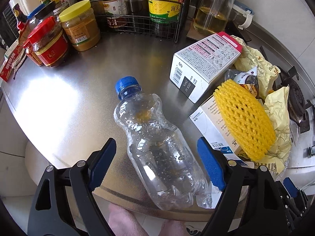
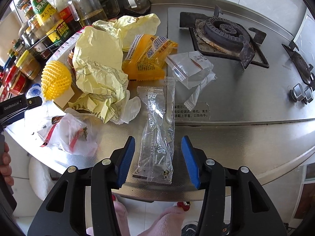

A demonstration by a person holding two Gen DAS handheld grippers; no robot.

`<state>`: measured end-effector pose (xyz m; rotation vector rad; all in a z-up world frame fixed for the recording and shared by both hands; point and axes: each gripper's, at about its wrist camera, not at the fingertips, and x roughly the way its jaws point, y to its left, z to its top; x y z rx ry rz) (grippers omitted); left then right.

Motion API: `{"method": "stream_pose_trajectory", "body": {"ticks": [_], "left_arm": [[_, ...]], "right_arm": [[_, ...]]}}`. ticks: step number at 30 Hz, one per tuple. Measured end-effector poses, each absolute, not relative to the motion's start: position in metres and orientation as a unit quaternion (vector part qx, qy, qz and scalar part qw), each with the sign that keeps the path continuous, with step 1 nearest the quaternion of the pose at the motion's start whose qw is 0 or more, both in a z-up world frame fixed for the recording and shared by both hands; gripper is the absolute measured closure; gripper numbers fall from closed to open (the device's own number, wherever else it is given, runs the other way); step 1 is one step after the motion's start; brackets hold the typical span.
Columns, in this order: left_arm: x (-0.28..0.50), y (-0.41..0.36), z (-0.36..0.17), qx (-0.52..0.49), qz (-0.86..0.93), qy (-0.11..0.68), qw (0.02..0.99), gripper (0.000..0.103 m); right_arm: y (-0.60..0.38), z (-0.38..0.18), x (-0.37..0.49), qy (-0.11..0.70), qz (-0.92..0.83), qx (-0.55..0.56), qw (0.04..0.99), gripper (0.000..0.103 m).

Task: Collect trash
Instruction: 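Grasp the clear plastic bottle with the left tool while the right tool grasps the clear packet, then carry the bottle and packet down over the floor trash bin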

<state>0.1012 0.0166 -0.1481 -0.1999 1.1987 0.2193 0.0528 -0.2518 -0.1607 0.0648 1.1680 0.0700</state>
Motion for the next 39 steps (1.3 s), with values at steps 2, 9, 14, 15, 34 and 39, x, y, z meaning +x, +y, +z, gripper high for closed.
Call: {"method": "stream_pose_trajectory", "body": {"ticks": [2, 9, 14, 15, 34, 39], "left_arm": [[0.101, 0.017, -0.154, -0.092, 0.106, 0.565, 0.813, 0.025], [0.095, 0.017, -0.166, -0.084, 0.103, 0.567, 0.813, 0.034], [0.089, 0.018, -0.164, -0.083, 0.088, 0.558, 0.821, 0.036], [0.088, 0.018, -0.163, -0.086, 0.082, 0.557, 0.822, 0.036], [0.008, 0.026, -0.110, -0.062, 0.028, 0.523, 0.849, 0.039], [-0.039, 0.024, -0.105, -0.055, -0.005, 0.527, 0.848, 0.039]], "right_arm": [[-0.252, -0.164, 0.053, 0.553, 0.035, 0.030, 0.832, 0.057], [-0.254, -0.177, 0.056, 0.560, 0.035, 0.029, 0.827, 0.083], [-0.257, -0.180, 0.057, 0.555, 0.042, 0.045, 0.829, 0.096], [-0.259, -0.179, 0.057, 0.552, 0.043, 0.048, 0.831, 0.099], [-0.254, -0.127, -0.025, 0.520, 0.097, 0.045, 0.847, 0.101], [-0.244, -0.128, -0.069, 0.530, 0.118, 0.042, 0.839, 0.101]]}}
